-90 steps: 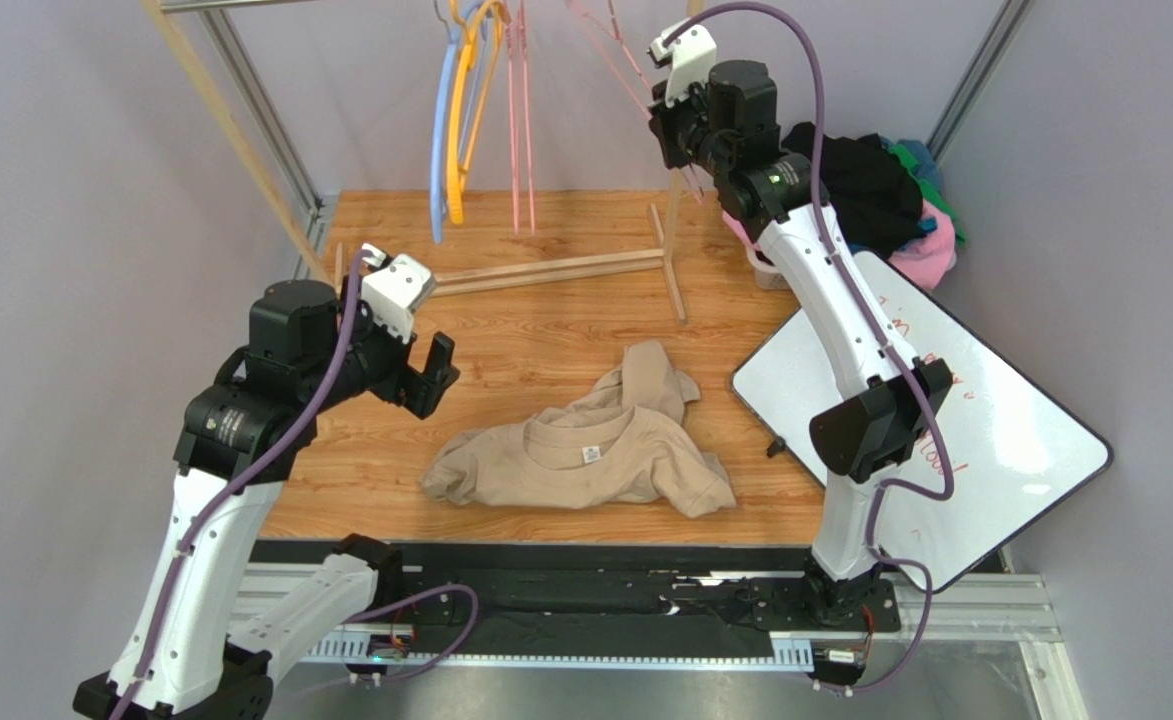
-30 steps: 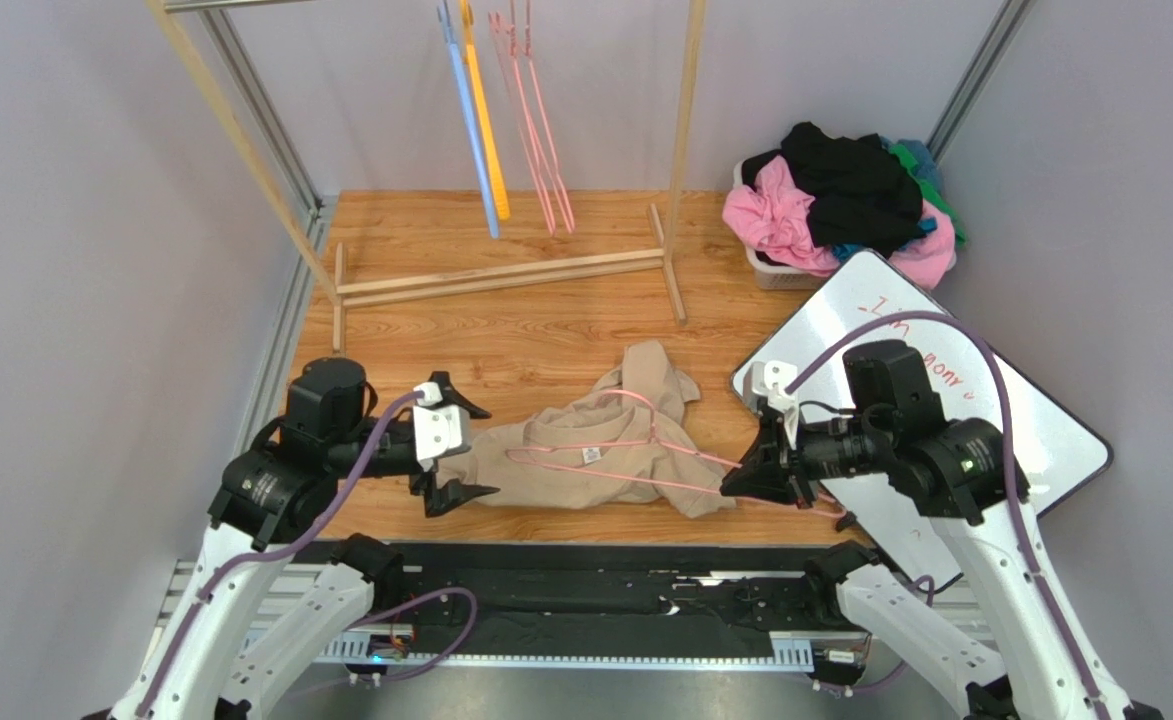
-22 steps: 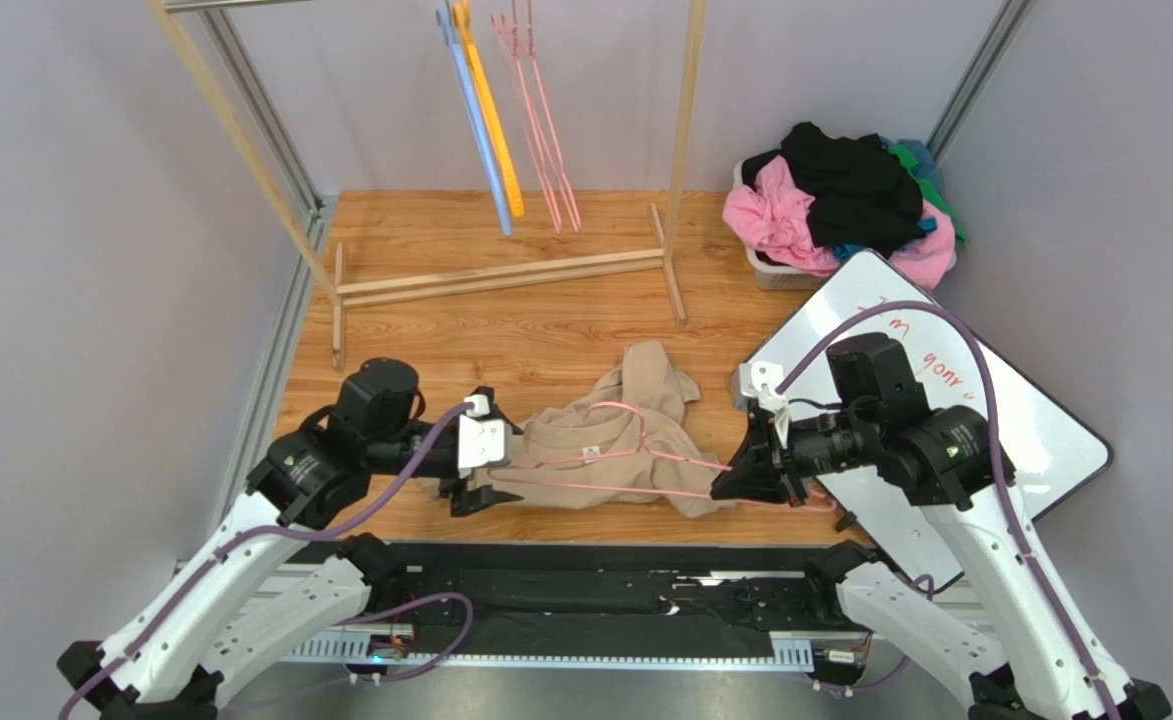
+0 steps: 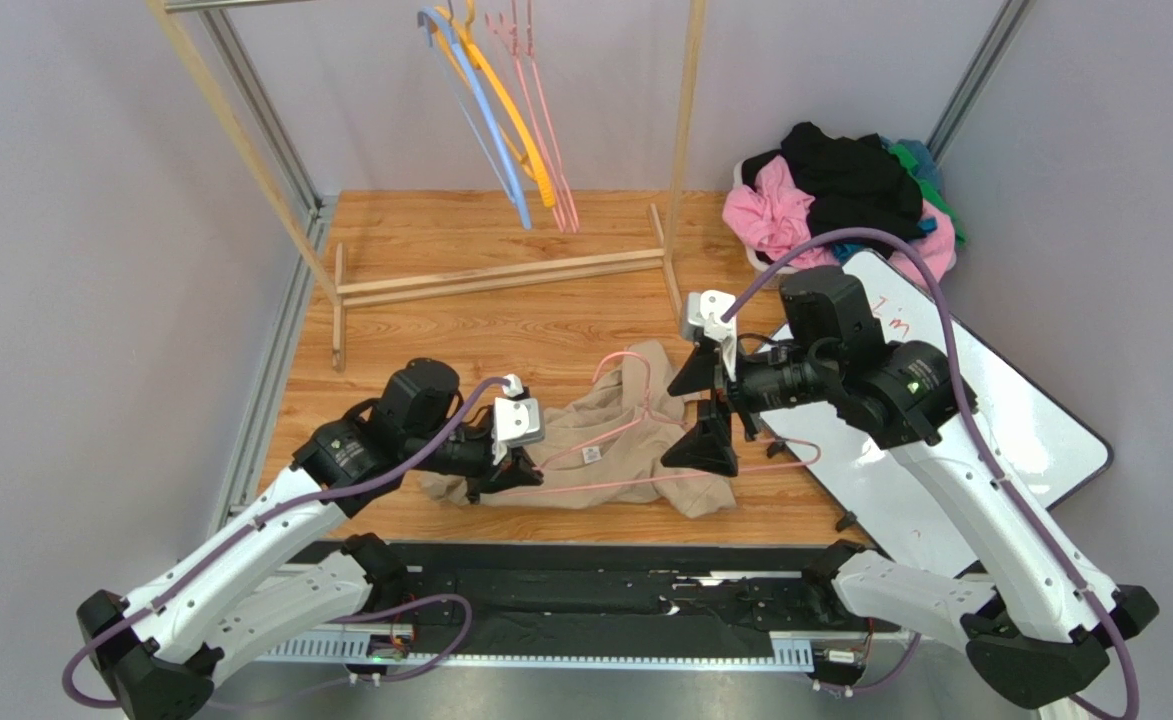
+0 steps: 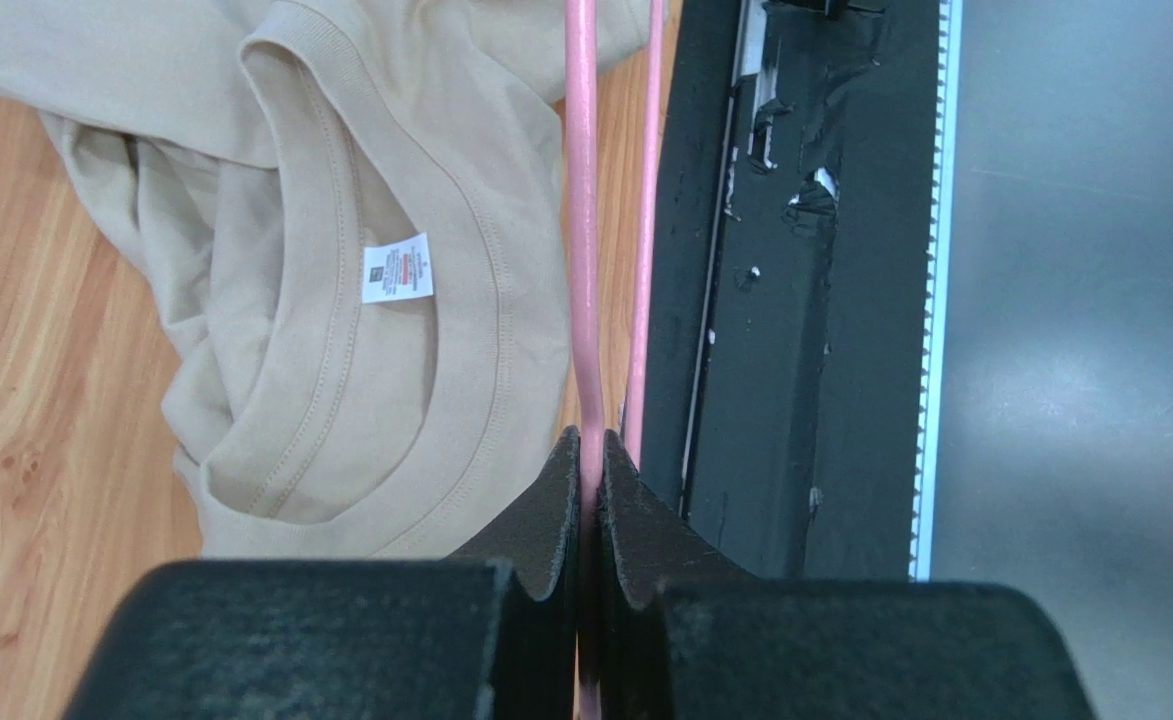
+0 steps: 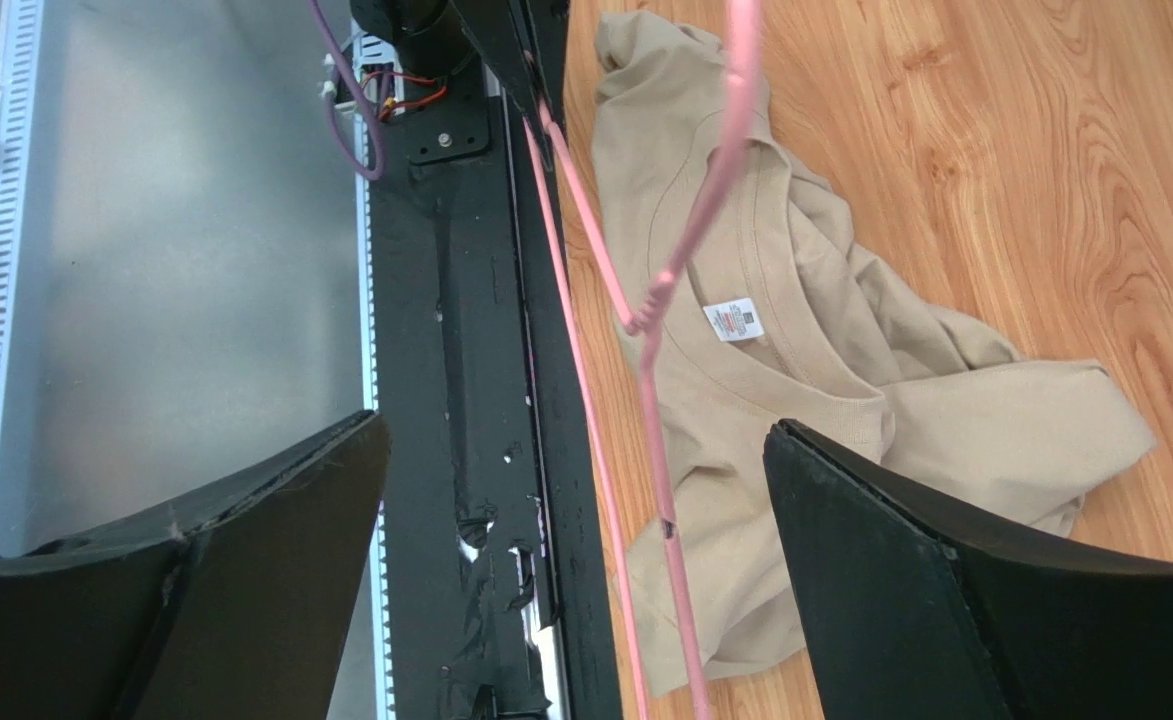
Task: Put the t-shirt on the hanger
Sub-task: Pick up the hanger from the clothesline.
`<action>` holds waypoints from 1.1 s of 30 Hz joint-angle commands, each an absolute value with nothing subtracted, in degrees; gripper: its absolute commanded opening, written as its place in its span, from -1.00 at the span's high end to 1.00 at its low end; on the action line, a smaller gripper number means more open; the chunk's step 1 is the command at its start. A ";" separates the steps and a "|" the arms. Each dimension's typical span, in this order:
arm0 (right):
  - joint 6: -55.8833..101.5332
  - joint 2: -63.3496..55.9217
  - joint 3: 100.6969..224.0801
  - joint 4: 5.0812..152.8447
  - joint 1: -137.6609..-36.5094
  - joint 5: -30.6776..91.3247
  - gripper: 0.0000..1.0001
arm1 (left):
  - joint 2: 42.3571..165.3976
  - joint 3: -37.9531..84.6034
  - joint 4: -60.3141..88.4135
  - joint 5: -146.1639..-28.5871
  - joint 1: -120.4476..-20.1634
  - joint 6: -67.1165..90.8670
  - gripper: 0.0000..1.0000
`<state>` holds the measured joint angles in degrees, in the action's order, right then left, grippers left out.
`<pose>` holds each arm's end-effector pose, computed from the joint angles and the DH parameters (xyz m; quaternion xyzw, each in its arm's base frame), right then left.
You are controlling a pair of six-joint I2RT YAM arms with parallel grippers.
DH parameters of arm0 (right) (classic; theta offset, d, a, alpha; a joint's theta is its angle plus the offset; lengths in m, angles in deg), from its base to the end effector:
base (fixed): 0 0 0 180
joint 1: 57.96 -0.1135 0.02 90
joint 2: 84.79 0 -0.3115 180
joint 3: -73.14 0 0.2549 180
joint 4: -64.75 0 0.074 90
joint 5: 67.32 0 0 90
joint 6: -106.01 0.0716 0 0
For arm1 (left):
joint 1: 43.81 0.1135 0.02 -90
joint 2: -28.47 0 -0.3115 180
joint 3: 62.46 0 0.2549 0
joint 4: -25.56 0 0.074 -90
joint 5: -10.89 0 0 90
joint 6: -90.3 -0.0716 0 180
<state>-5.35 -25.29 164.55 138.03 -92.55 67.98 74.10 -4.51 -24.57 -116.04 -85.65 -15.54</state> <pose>0.1124 0.1393 0.4344 -0.5345 0.6684 0.3924 0.3370 0.0867 -0.1354 0.3101 0.5329 0.6790 -0.3710 0.3425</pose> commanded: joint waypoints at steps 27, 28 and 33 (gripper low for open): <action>-18.09 -24.41 163.22 139.45 -97.16 60.66 1.00 | 74.96 2.57 -38.21 -124.81 -67.37 -30.25 -0.33; -18.44 -24.41 163.13 139.36 -96.98 60.13 1.00 | 75.40 2.92 -40.76 -124.82 -67.01 -33.51 -0.34; -17.48 -19.51 164.80 137.43 -94.88 60.56 1.00 | 79.44 2.57 -45.63 -121.76 -66.75 -41.19 -0.47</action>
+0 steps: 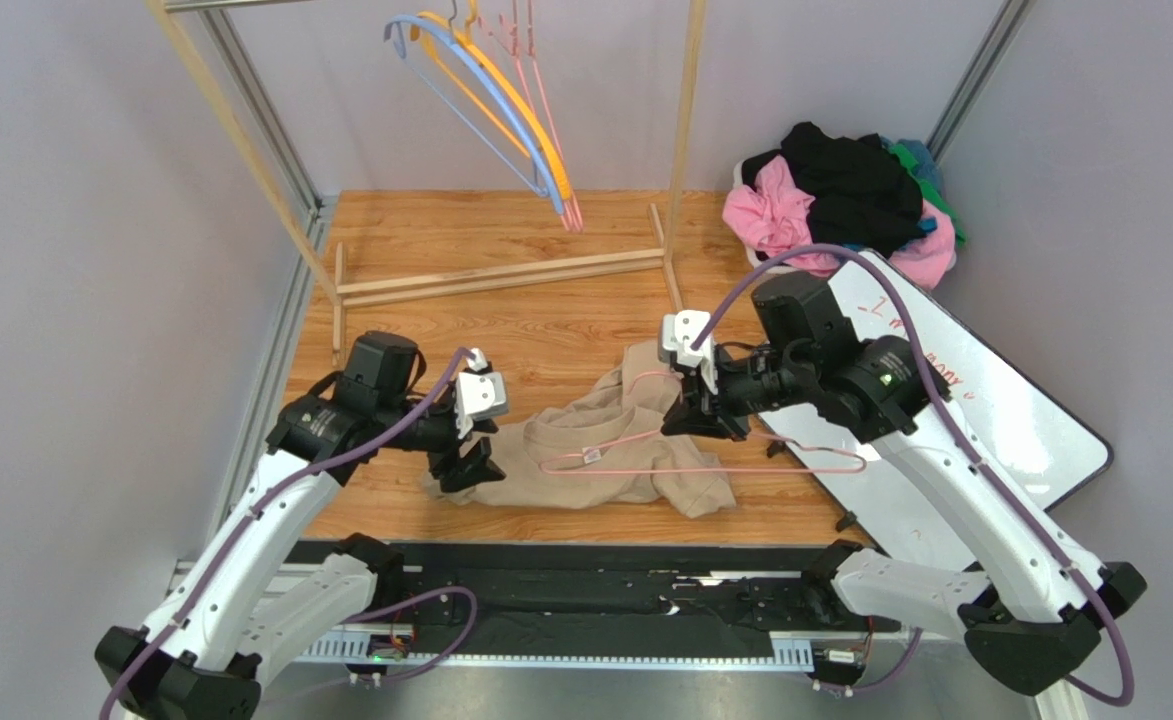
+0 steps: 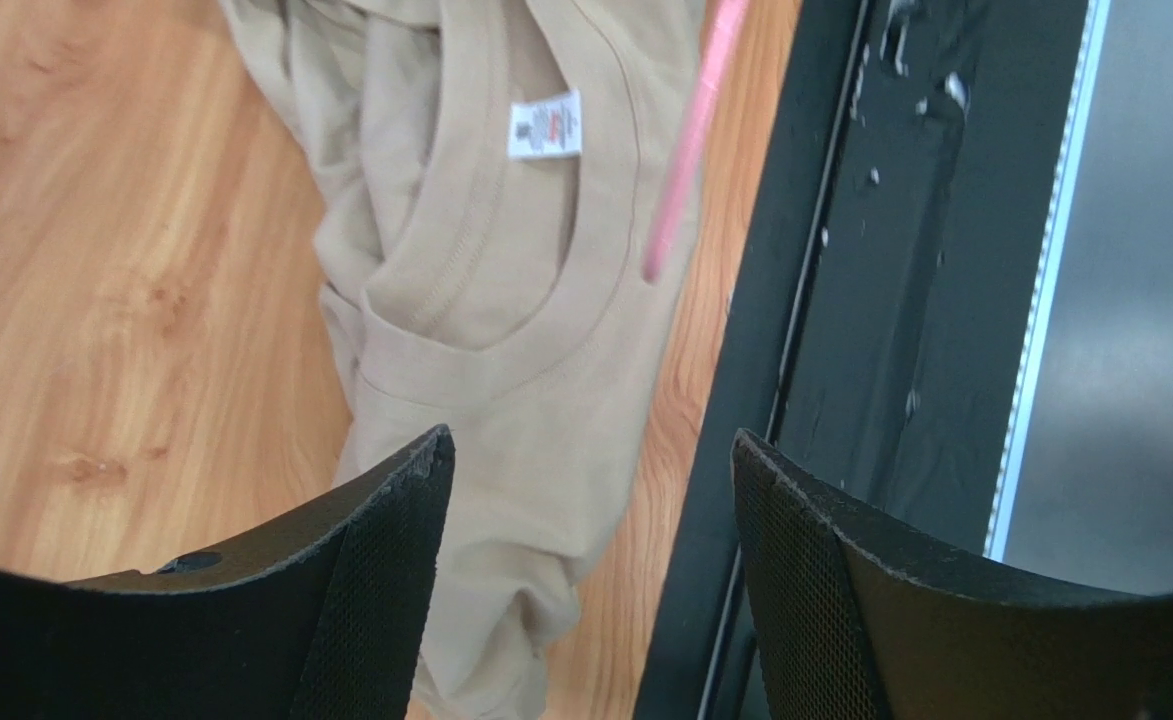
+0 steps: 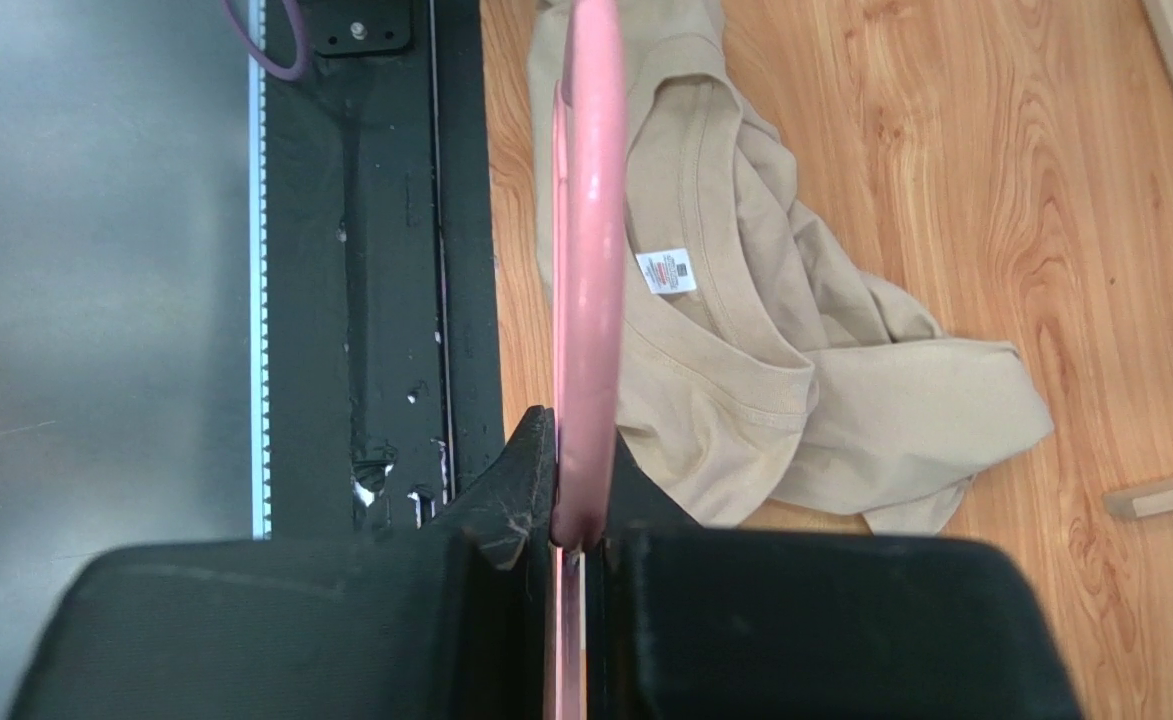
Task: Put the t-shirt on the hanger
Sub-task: Pick up the hanger from the clothesline, then place the T-shirt on the hanger.
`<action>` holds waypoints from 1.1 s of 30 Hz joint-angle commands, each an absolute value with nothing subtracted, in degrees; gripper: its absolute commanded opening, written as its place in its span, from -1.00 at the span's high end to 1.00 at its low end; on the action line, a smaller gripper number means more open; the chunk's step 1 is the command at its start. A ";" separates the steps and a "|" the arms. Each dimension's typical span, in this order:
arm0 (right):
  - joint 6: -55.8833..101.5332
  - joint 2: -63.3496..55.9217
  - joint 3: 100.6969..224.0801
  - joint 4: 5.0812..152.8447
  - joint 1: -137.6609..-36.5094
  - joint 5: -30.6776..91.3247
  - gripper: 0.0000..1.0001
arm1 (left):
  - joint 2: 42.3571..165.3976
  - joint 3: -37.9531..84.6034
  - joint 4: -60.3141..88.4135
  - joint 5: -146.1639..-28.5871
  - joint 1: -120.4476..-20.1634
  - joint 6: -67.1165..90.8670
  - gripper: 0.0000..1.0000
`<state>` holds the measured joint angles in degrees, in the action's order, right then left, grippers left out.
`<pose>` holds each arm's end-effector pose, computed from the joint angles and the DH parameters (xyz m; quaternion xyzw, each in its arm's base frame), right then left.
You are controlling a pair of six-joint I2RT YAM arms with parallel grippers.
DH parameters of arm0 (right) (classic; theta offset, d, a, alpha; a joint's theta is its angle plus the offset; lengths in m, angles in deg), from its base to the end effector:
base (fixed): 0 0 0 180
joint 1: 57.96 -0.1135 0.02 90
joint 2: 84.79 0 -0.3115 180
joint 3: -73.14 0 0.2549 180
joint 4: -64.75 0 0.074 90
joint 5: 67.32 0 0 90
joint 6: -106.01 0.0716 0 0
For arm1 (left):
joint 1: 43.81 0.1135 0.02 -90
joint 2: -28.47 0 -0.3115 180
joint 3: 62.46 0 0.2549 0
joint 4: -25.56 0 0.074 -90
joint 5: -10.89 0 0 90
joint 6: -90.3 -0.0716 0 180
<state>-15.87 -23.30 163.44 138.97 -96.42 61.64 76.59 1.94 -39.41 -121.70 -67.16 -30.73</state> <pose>0.1174 0.1508 0.4177 -0.6059 0.6402 0.3286 0.3394 0.1097 -0.1001 0.3217 0.5123 0.7170 -0.3171 0.3507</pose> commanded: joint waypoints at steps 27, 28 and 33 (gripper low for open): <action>-15.10 2.65 170.86 128.82 -90.30 71.46 1.00 | 93.24 1.25 -33.14 -117.35 -66.75 -51.65 -0.40; -14.75 3.35 170.87 128.03 -90.21 71.98 1.00 | 94.12 1.25 -33.14 -117.26 -66.75 -52.26 -0.40; -14.31 5.38 170.34 127.15 -90.21 74.53 1.00 | 96.23 1.34 -33.23 -116.56 -66.75 -54.19 -0.28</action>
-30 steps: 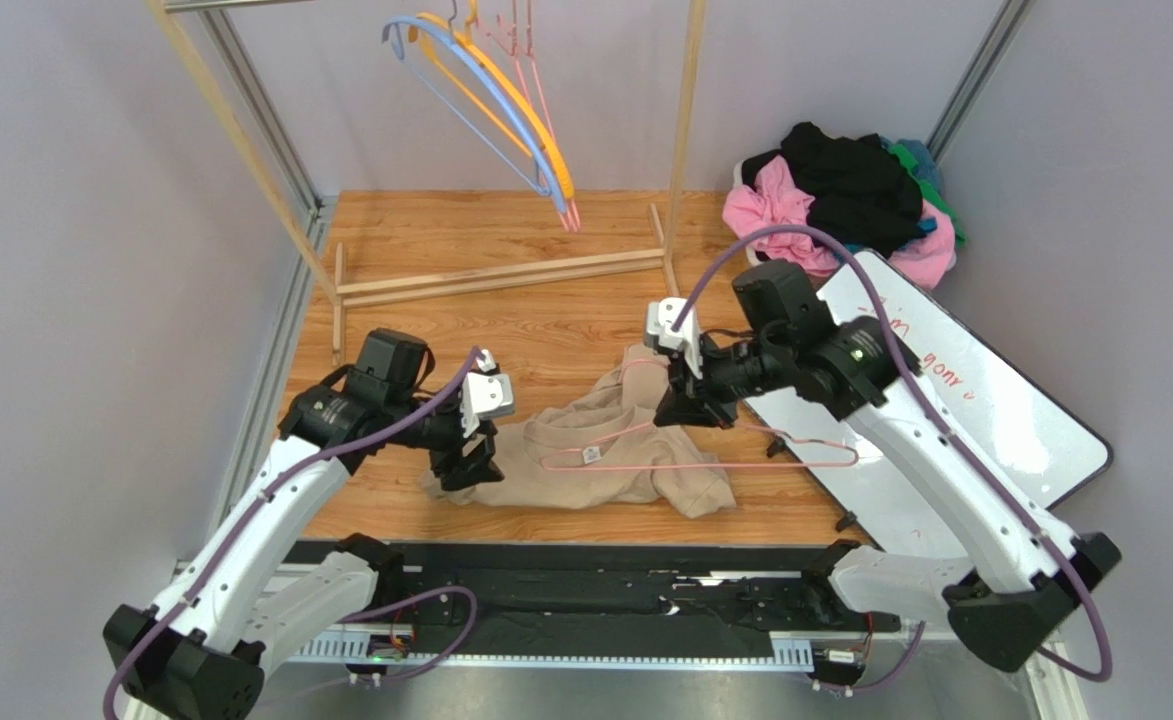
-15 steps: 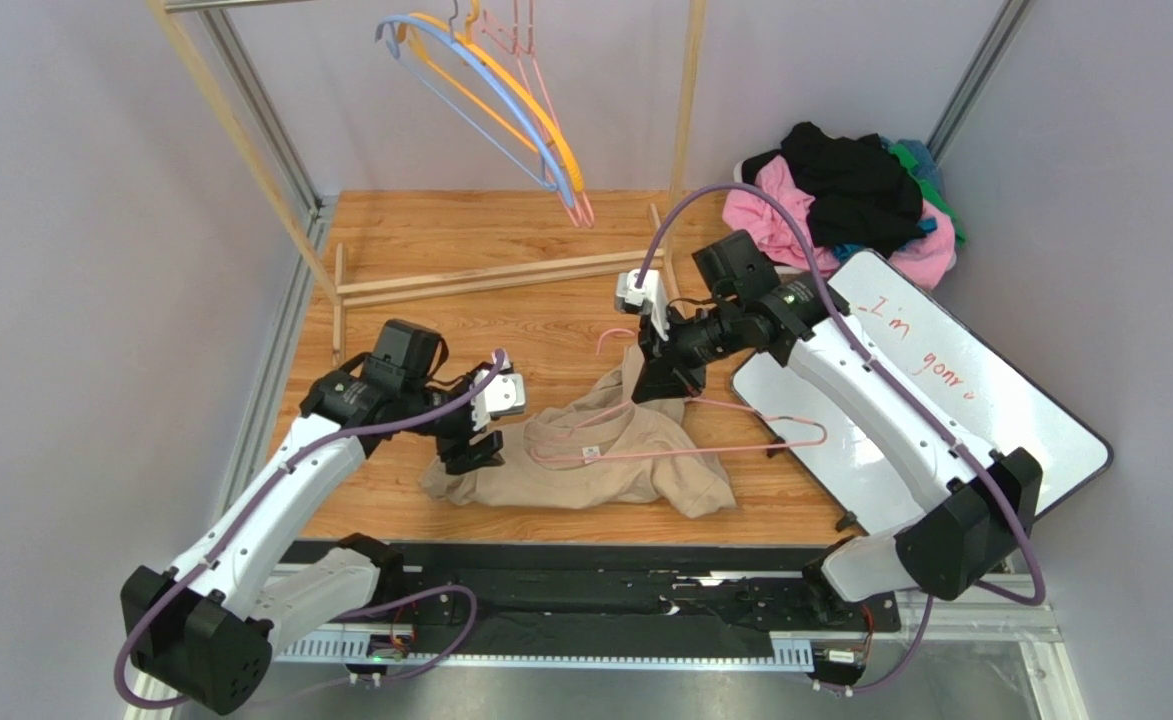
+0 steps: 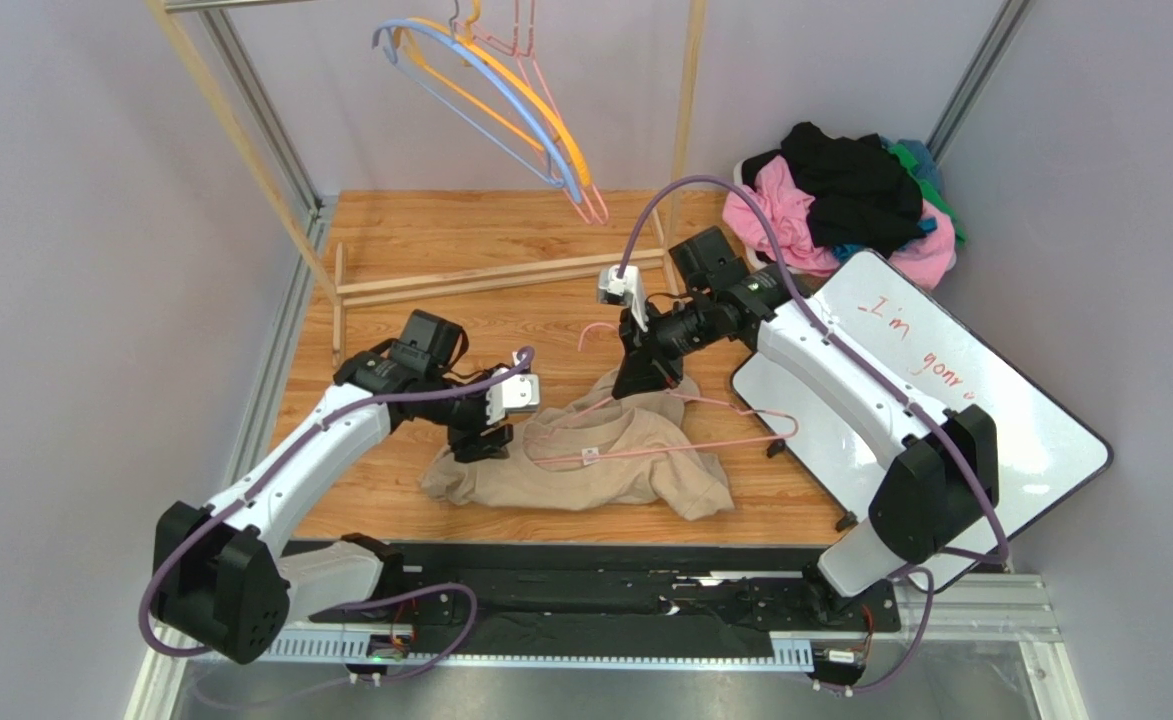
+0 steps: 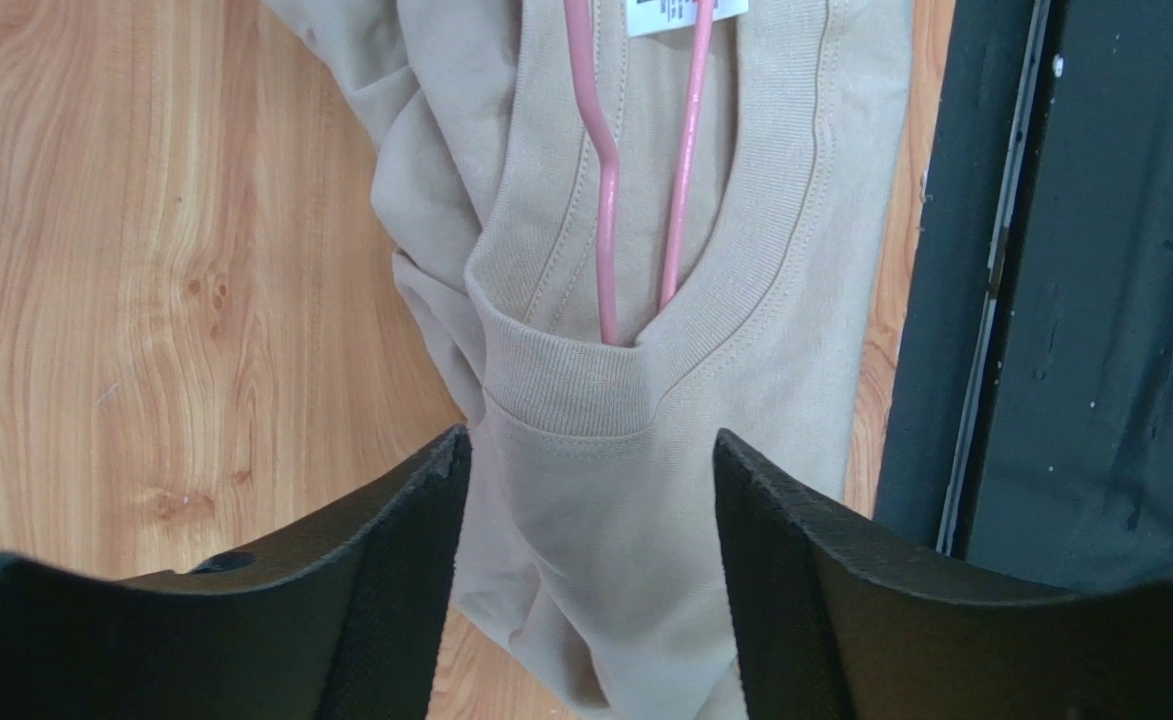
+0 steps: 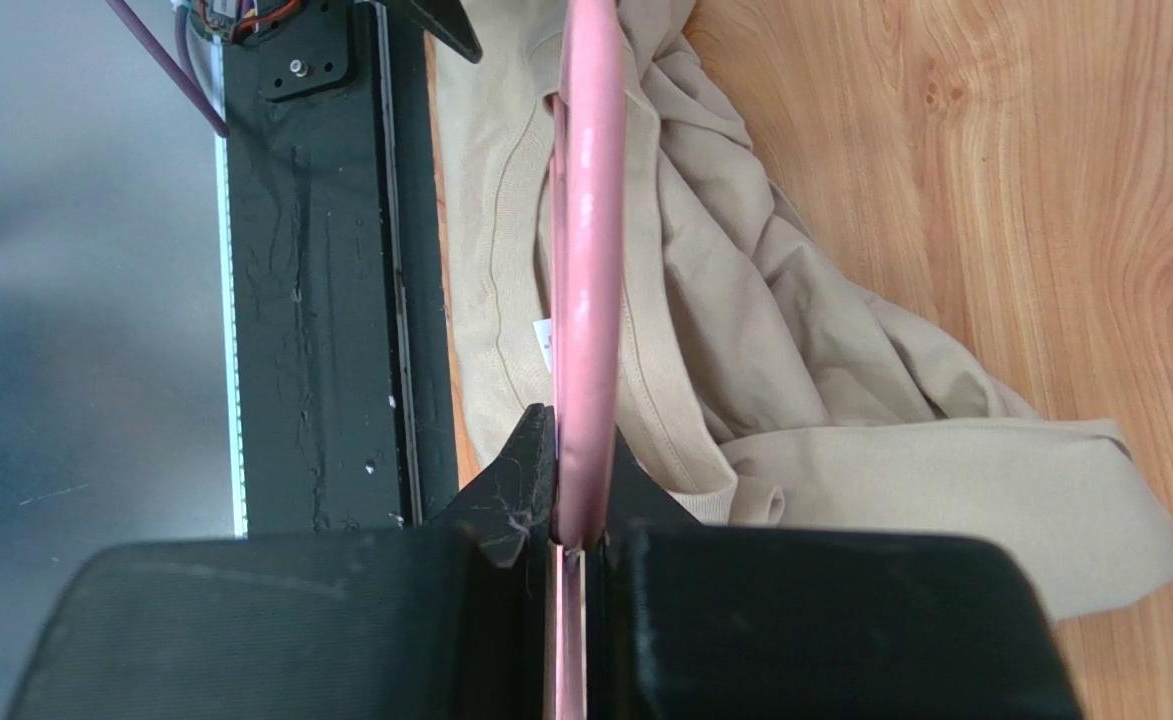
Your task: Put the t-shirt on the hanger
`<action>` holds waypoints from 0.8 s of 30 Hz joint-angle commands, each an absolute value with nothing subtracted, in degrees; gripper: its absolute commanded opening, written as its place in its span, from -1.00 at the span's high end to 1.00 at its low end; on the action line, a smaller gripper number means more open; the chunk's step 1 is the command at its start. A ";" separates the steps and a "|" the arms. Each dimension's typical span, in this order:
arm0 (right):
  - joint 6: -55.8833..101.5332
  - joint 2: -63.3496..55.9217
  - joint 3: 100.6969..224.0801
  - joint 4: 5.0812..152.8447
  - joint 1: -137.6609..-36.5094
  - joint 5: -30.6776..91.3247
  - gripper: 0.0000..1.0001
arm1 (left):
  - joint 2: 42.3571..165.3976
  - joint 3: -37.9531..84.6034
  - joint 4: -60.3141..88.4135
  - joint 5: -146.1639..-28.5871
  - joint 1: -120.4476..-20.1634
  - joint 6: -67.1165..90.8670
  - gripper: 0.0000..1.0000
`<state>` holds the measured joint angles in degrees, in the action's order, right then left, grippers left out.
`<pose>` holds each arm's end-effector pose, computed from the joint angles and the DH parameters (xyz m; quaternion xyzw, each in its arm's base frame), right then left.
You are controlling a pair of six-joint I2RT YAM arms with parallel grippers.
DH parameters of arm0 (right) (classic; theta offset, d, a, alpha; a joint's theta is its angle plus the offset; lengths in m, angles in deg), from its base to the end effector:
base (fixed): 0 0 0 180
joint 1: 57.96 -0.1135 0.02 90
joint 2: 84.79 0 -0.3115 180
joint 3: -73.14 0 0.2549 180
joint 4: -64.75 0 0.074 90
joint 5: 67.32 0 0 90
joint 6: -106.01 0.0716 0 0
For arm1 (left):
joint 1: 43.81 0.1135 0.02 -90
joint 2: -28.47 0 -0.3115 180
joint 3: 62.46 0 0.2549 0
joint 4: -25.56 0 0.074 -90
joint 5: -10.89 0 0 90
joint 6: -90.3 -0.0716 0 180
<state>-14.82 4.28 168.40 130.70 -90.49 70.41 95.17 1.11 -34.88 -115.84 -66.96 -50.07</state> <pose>0.2496 0.2221 0.3469 -0.5535 0.6959 0.3941 0.2327 0.1761 -0.1218 0.2680 0.6106 0.6971 -0.2471 0.2830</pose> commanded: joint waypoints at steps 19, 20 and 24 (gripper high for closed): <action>0.63 8.80 161.99 105.80 -91.70 81.13 1.00 | 96.06 5.91 -35.60 -122.89 -67.53 -47.96 1.00; 1.24 9.16 162.08 105.27 -92.06 81.13 1.00 | 95.71 6.09 -35.43 -122.71 -67.80 -47.52 1.00; 1.86 10.74 162.87 103.86 -93.29 81.74 1.00 | 94.83 7.31 -33.85 -121.83 -69.12 -44.36 1.00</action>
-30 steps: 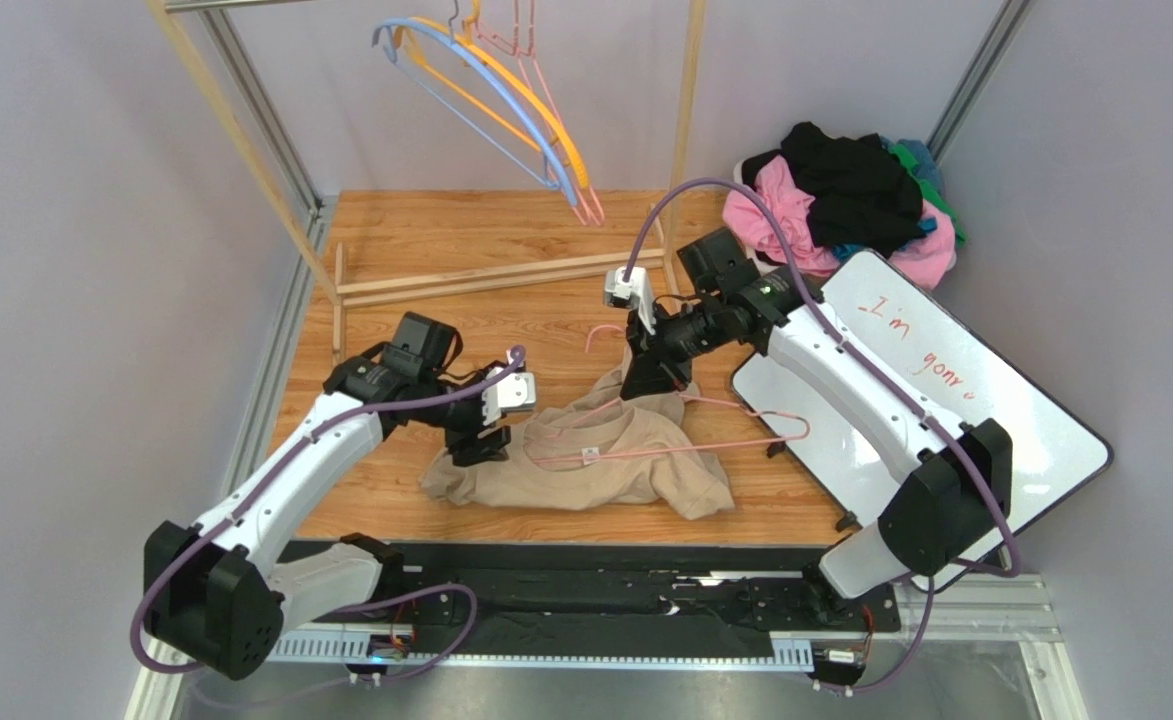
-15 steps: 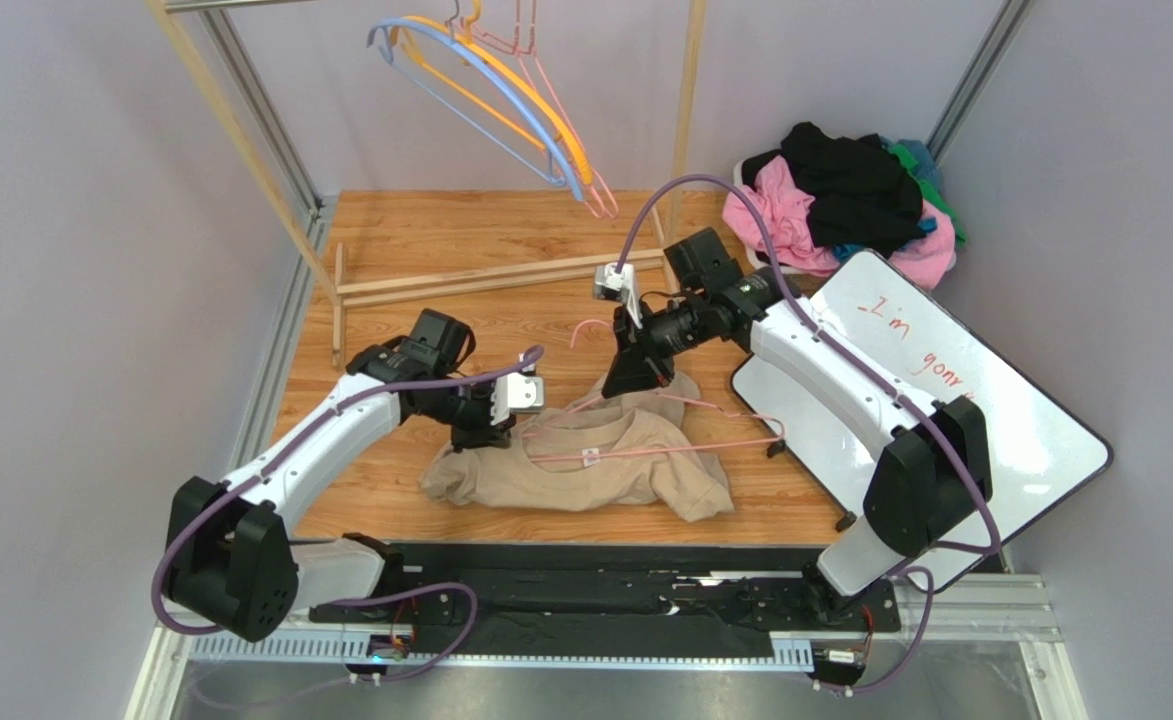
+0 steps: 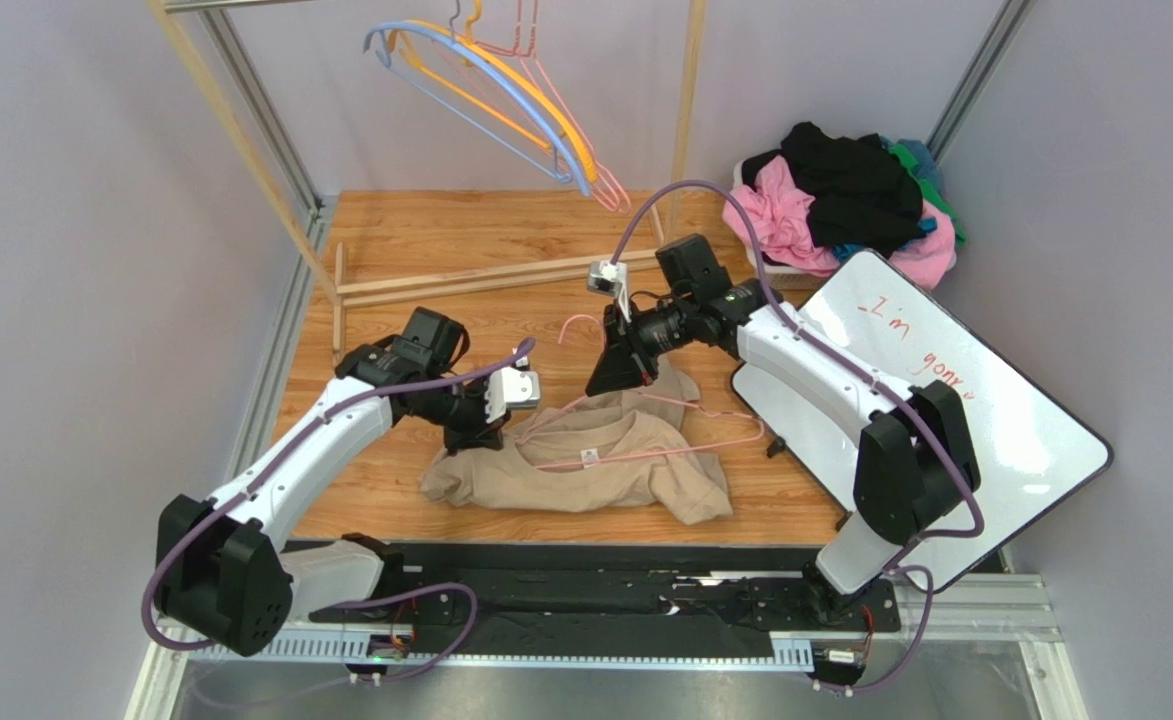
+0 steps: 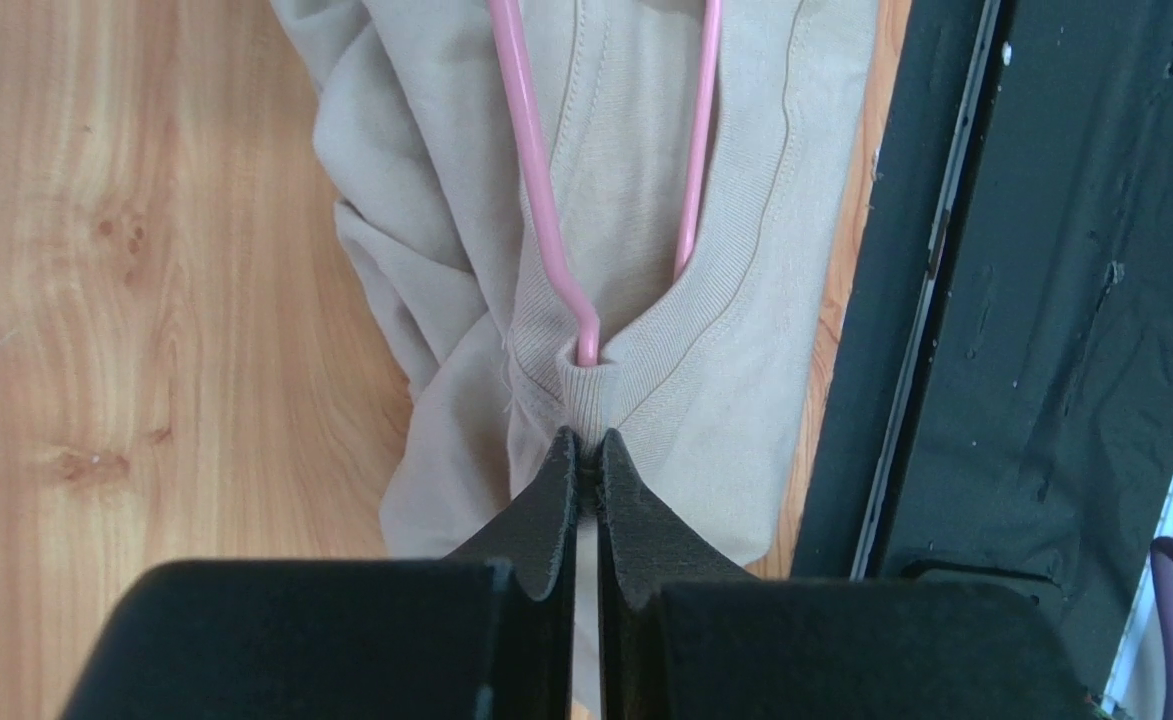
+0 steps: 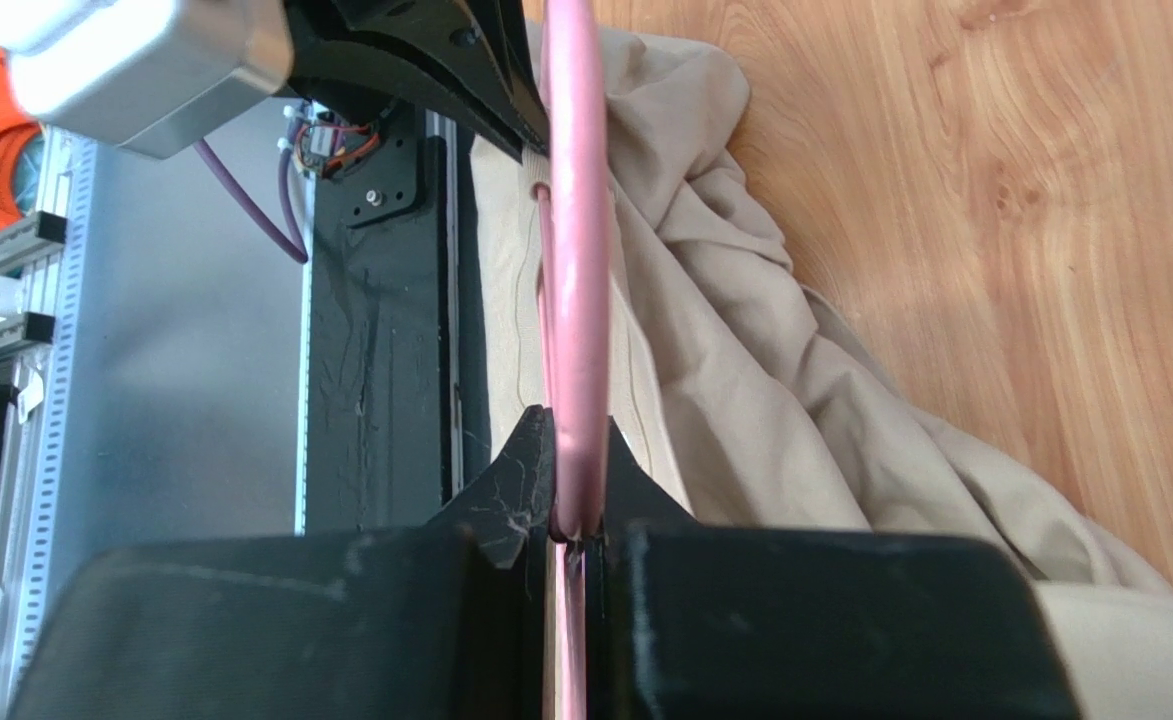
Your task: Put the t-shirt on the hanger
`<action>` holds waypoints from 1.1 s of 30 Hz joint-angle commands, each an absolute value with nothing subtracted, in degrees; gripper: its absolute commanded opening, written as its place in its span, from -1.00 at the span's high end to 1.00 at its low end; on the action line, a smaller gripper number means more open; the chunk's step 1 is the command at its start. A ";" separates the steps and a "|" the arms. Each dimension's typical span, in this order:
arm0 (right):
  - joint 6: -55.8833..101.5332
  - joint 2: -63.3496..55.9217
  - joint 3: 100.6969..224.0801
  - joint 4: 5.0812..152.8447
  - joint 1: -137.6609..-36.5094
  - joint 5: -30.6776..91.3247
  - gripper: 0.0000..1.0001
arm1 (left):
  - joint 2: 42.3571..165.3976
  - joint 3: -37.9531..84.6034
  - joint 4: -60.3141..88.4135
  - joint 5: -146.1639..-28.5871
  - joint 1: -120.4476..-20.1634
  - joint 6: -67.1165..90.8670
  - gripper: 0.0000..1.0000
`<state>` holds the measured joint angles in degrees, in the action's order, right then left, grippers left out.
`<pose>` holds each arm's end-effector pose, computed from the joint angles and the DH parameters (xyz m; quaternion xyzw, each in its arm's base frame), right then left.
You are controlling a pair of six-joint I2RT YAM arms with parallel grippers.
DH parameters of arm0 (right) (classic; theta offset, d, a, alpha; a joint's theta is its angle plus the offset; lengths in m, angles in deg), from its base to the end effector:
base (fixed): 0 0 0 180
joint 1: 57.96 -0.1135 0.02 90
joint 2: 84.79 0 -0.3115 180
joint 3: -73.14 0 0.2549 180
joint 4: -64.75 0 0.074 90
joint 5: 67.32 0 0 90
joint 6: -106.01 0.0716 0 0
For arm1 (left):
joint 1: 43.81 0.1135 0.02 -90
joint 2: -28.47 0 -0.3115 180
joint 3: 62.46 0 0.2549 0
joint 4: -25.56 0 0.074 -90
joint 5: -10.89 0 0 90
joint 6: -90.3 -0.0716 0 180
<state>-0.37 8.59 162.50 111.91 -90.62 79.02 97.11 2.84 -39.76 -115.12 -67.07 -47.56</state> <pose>0.2742 0.2466 0.3180 -0.4878 0.6914 0.4823 0.2270 0.1754 -0.1212 0.2659 0.5901 0.7270 -0.2593 0.2368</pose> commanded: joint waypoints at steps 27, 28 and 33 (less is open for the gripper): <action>25.15 17.42 162.87 79.51 -98.48 83.68 1.00 | 93.07 6.88 -22.77 -115.25 -71.05 -31.08 0.87; 25.15 17.25 162.69 79.42 -98.48 83.77 1.00 | 93.07 6.53 -22.86 -114.54 -71.05 -31.26 0.81; 25.32 16.11 161.29 79.16 -98.56 84.82 1.00 | 92.90 4.68 -23.65 -112.78 -70.96 -32.40 0.47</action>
